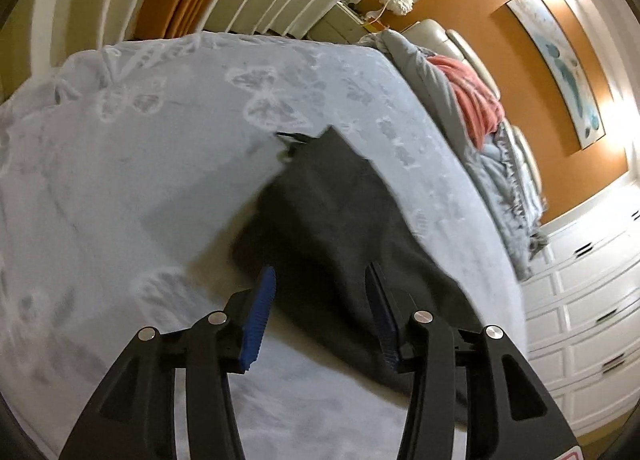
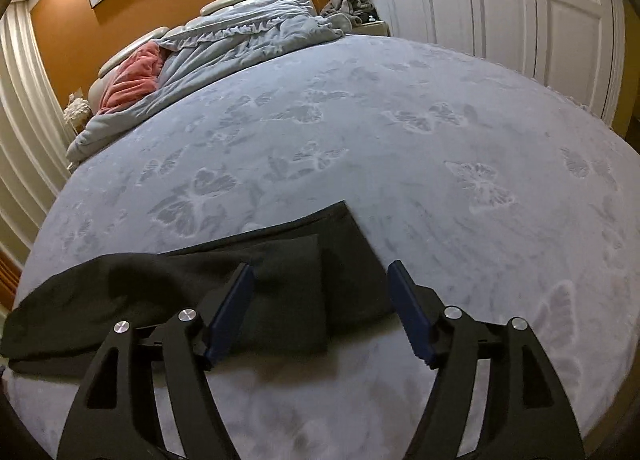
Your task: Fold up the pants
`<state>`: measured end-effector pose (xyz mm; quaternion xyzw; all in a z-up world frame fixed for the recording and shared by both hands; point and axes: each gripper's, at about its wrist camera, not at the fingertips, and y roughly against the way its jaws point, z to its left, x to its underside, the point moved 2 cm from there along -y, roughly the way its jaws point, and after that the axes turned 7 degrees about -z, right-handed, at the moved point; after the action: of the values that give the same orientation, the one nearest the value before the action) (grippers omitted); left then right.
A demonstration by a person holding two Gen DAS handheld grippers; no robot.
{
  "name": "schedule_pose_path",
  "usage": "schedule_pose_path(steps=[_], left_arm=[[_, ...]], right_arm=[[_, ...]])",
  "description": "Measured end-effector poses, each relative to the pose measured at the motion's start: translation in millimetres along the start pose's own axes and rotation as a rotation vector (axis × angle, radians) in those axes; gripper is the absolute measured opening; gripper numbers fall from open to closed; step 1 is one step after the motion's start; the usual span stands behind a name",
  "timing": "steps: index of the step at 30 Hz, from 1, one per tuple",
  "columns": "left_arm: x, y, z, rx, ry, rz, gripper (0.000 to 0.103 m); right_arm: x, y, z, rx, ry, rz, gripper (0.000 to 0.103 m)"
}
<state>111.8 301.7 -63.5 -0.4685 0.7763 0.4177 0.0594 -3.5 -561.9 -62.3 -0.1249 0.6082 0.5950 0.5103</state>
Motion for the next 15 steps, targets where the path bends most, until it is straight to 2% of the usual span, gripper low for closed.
schedule_pose_path(steps=[1,2,4,6,8,9,10,11,13,15], left_arm=[[-2,-3,-8,-0.004,0.017,-0.002,0.059],[-4,-4,-11,0.001,0.04,-0.008,0.062],[-8,-18,-19,-0.01,0.082,0.007,0.067],[-9,-39,-18,-0.047,0.141,0.039,0.067],[-7,-51,-12,-0.052,0.174,0.073,0.063],[-7,-61,-10,-0.059,0.177,0.106,0.037],[-7,-68,-10,-0.05,0.182,0.131,0.0],[-9,-68,-8,-0.038,0.182,0.137,0.001],[-15,-50,-15,0.02,0.162,0.081,0.001],[-19,-29,-25,0.09,0.135,0.053,0.001]], right_arm=[[-5,7,12,0.005,0.008,0.005,0.076],[-5,14,18,-0.007,0.005,0.005,0.08],[-5,26,41,-0.054,-0.012,0.021,0.082],[-3,32,57,-0.086,-0.037,0.057,0.083],[3,29,72,-0.125,-0.053,0.079,0.083],[8,28,78,-0.142,-0.054,0.075,0.084],[12,28,79,-0.142,-0.051,0.066,0.084],[17,24,78,-0.12,-0.038,0.067,0.084],[22,14,71,-0.039,0.004,0.118,0.084],[18,20,58,-0.014,0.002,0.097,0.082]])
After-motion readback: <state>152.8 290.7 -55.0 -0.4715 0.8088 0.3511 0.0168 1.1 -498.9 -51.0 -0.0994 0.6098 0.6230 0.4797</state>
